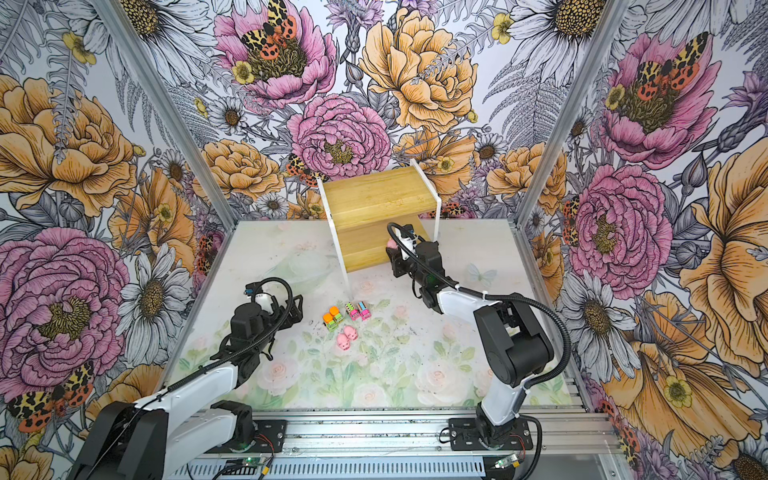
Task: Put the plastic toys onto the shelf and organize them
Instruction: 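Lower the pig onto the lower wooden shelf and open the right gripper, then withdraw the right gripper from the shelf back toward the toys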
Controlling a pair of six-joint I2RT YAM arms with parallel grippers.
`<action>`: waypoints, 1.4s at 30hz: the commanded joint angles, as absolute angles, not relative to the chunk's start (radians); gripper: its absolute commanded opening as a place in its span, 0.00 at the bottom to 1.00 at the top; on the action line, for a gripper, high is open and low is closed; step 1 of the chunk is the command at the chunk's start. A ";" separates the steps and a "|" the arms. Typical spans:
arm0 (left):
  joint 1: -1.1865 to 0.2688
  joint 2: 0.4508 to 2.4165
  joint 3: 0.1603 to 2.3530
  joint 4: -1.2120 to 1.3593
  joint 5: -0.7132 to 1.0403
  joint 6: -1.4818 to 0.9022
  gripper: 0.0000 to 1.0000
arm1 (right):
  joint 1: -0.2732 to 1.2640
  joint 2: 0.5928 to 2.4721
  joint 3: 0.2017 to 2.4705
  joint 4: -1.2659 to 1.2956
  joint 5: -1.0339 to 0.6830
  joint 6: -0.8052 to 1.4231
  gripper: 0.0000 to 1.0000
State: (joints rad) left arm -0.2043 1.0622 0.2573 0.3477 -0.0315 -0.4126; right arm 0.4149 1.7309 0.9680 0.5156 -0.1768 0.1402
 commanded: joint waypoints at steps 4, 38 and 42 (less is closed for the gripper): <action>-0.192 1.071 0.258 0.378 -0.008 -0.406 0.99 | 0.428 1.731 0.965 0.512 -0.147 0.140 0.41; -0.189 1.058 0.242 0.389 0.004 -0.412 0.99 | 0.758 1.500 0.394 0.731 -0.145 0.029 0.68; -0.190 1.060 0.242 0.387 0.006 -0.411 0.99 | 0.827 1.608 0.384 0.828 -0.105 0.064 0.68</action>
State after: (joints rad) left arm -0.1997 1.0676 0.2535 0.3561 -0.0151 -0.4126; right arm 0.7940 1.5696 0.3710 0.6586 -0.1604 0.0273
